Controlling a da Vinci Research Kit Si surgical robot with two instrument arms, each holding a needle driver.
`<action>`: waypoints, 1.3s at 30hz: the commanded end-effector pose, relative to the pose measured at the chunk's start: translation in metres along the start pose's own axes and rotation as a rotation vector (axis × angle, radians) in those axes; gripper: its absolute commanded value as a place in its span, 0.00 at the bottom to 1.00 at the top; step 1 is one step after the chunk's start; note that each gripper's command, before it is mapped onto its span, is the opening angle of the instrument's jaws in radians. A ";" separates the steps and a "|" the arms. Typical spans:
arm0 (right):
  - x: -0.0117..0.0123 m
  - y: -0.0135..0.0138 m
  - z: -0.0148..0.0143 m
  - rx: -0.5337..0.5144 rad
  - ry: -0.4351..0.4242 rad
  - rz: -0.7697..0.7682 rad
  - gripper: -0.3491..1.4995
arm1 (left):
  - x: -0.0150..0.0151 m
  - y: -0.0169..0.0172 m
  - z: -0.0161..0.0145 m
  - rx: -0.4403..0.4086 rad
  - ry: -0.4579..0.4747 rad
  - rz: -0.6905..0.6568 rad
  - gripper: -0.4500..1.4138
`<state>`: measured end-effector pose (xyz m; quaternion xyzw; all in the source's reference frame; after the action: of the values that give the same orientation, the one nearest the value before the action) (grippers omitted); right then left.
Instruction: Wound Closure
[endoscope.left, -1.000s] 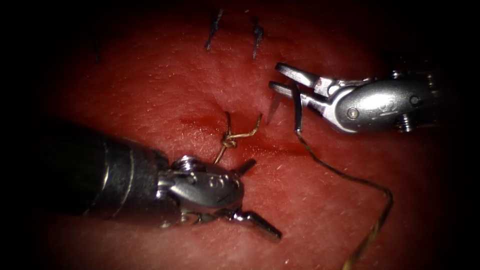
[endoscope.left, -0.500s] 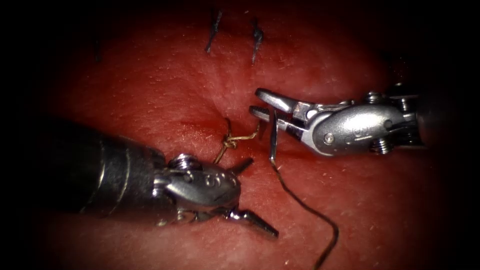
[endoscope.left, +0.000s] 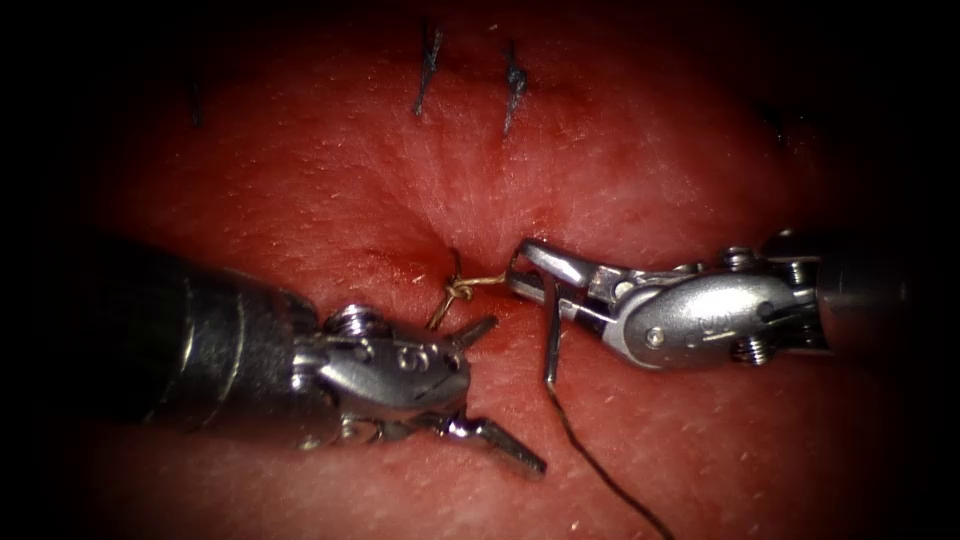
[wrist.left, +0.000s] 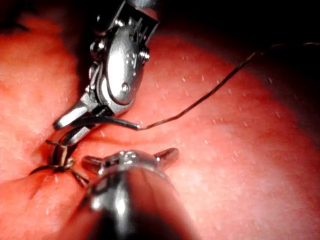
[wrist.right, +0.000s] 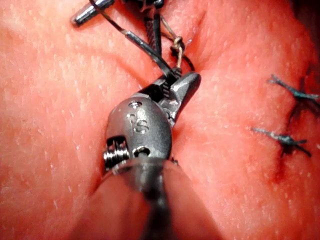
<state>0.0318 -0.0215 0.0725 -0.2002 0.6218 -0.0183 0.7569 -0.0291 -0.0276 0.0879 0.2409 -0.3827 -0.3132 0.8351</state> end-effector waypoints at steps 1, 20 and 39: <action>-0.0007 -0.0011 0.0007 0.004 -0.005 0.008 0.00 | 0.0004 -0.0001 0.0008 0.000 0.001 -0.001 0.77; 0.0031 0.0031 0.0000 -0.037 0.027 0.238 0.00 | 0.0010 -0.0002 0.0023 -0.016 0.006 0.004 0.75; 0.0002 0.0078 0.0016 0.033 -0.005 0.471 0.00 | 0.0058 0.0004 0.0044 0.008 0.151 0.032 0.76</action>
<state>0.0310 -0.0133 0.0697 -0.0188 0.6441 0.1613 0.7475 -0.0290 -0.0316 0.0932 0.2610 -0.3242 -0.2780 0.8657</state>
